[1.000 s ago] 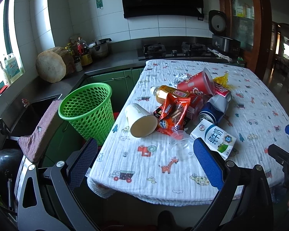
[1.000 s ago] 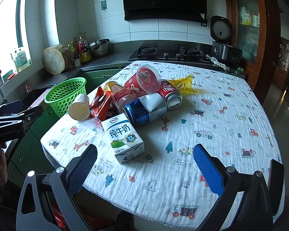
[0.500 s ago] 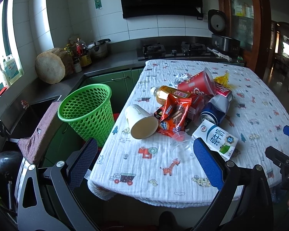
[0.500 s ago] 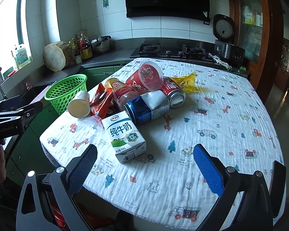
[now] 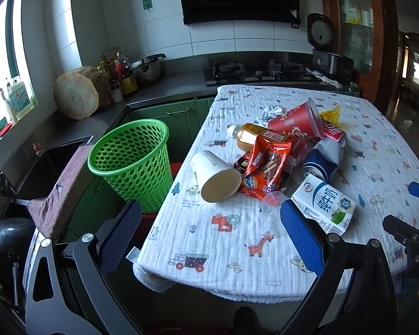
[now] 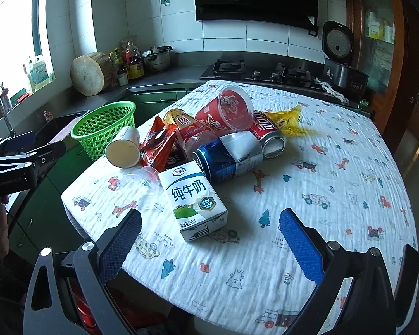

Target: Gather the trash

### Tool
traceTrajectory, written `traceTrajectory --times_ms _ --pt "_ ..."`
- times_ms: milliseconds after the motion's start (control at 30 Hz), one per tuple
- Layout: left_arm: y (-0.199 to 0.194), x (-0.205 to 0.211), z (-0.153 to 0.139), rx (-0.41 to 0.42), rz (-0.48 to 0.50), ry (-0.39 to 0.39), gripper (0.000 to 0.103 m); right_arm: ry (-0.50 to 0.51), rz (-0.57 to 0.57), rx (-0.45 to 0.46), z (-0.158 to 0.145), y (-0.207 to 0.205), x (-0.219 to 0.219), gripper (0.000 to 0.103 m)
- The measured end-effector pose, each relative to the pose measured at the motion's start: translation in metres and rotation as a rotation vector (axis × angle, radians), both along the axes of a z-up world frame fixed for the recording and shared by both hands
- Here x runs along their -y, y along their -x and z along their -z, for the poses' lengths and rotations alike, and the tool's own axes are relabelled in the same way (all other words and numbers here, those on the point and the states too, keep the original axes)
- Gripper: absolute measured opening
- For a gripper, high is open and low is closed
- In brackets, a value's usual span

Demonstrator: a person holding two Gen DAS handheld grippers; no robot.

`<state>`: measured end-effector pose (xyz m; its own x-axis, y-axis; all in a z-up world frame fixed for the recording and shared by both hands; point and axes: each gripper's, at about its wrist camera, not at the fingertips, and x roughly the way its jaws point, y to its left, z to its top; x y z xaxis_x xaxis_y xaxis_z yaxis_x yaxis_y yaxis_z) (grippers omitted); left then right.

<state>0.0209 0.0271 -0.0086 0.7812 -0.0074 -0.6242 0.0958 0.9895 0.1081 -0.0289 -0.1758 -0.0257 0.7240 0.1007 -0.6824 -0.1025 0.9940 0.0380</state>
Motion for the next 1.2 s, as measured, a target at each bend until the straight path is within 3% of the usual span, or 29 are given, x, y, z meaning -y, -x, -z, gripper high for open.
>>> traceTrajectory --times_ms 667,833,1200 --pt "-0.026 -0.019 0.013 -0.033 0.007 -0.001 0.098 0.031 -0.015 -0.046 0.015 -0.021 -0.009 0.095" --pt "-0.033 -0.025 0.015 -0.045 0.007 0.008 0.098 0.034 -0.020 -0.073 0.021 -0.030 -0.007 0.086" --pt "-0.050 -0.022 0.018 -0.063 0.021 0.007 0.098 0.023 -0.026 -0.093 0.028 -0.043 -0.007 0.085"
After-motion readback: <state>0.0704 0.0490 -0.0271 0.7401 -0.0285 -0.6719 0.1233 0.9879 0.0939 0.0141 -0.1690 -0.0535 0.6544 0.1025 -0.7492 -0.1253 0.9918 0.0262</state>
